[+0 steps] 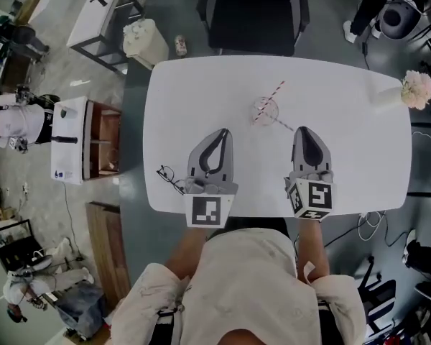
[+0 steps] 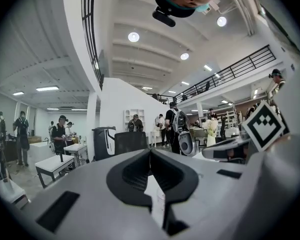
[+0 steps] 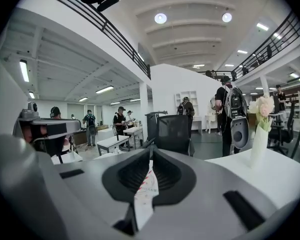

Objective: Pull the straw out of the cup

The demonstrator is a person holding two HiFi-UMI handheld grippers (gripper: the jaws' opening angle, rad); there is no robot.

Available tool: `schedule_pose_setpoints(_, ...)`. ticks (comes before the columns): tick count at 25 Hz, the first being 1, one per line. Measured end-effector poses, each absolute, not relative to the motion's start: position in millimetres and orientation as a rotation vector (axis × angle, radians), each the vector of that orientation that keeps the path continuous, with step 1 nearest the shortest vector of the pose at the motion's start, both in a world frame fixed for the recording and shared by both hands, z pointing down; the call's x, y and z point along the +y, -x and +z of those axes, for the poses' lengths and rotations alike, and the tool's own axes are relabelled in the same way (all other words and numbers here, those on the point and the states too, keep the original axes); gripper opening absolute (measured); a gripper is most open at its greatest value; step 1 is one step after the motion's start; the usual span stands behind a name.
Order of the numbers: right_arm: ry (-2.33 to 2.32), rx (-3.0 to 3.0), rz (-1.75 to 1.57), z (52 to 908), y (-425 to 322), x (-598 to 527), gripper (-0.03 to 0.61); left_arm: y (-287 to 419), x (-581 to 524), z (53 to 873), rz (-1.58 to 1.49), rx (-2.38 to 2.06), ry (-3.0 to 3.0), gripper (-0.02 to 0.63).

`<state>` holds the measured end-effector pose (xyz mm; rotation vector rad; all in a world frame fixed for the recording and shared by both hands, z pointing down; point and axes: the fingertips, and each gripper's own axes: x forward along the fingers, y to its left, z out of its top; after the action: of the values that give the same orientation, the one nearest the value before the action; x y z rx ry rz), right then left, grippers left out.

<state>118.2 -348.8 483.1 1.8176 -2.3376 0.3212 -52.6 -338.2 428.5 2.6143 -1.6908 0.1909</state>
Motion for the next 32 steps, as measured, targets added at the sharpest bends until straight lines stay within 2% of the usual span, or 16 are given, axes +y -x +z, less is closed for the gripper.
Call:
schedule_pose_setpoints(12, -1.575, -2.333, 0.551, 571.2, -111.7, -380.1, 0.105, 22.3, -388.6, 472.6, 0.314, -1.639, -2.558, 0.006)
schedule_pose_setpoints(27, -1.374, -2.356, 0.635, 614.8, -93.2, -394.5, 0.115, 3.7, -418.6, 498.1, 0.382, -1.616, -2.523, 0.006)
schedule_pose_setpoints(32, -1.352, -2.365, 0.634, 617.4, -88.5, -397.4, 0.099, -0.5, -425.1, 502.6, 0.377, -1.605, -2.520, 0.006)
